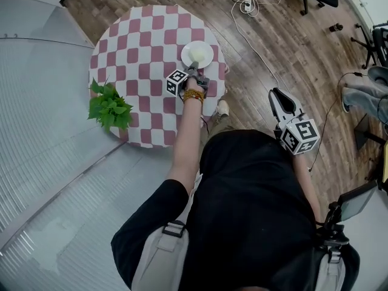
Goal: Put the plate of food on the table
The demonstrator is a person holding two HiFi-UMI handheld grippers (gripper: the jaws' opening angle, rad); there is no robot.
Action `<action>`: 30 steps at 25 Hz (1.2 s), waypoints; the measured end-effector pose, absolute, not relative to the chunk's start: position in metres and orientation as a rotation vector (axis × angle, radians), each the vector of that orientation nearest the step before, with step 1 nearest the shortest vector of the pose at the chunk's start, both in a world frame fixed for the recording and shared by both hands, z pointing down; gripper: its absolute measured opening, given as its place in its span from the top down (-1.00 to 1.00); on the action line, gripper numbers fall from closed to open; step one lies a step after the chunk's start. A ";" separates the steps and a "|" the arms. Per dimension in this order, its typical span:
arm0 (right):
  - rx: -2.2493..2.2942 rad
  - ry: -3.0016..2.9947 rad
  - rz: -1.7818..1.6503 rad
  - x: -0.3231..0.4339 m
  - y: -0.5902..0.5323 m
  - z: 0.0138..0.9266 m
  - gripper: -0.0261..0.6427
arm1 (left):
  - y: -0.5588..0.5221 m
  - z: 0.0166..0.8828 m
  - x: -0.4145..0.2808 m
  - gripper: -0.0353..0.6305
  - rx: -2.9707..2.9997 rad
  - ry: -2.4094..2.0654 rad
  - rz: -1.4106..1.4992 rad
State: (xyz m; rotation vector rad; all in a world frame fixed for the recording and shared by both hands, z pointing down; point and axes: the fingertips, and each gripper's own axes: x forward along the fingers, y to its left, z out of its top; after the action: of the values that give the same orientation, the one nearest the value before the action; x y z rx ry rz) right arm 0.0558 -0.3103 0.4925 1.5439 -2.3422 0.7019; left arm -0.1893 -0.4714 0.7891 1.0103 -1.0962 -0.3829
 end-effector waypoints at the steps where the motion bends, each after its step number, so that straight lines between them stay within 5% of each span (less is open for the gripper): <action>1: 1.531 -2.348 0.700 0.053 -0.311 0.492 0.75 | -0.469 0.791 -0.188 0.68 1.004 -1.090 -0.370; 10: 1.439 -2.384 0.667 0.030 -0.314 0.491 0.75 | -0.443 0.811 -0.181 0.52 0.966 -1.048 -0.263; 30: 1.188 -2.492 0.628 -0.029 -0.316 0.501 0.75 | -0.376 0.807 -0.226 0.50 0.975 -1.043 -0.331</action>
State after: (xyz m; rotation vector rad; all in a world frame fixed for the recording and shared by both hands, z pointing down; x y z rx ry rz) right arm -0.0288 -0.3160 0.5013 1.1883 -2.4925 0.6283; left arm -0.2258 -0.3755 0.8073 0.9747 -1.0429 -0.3306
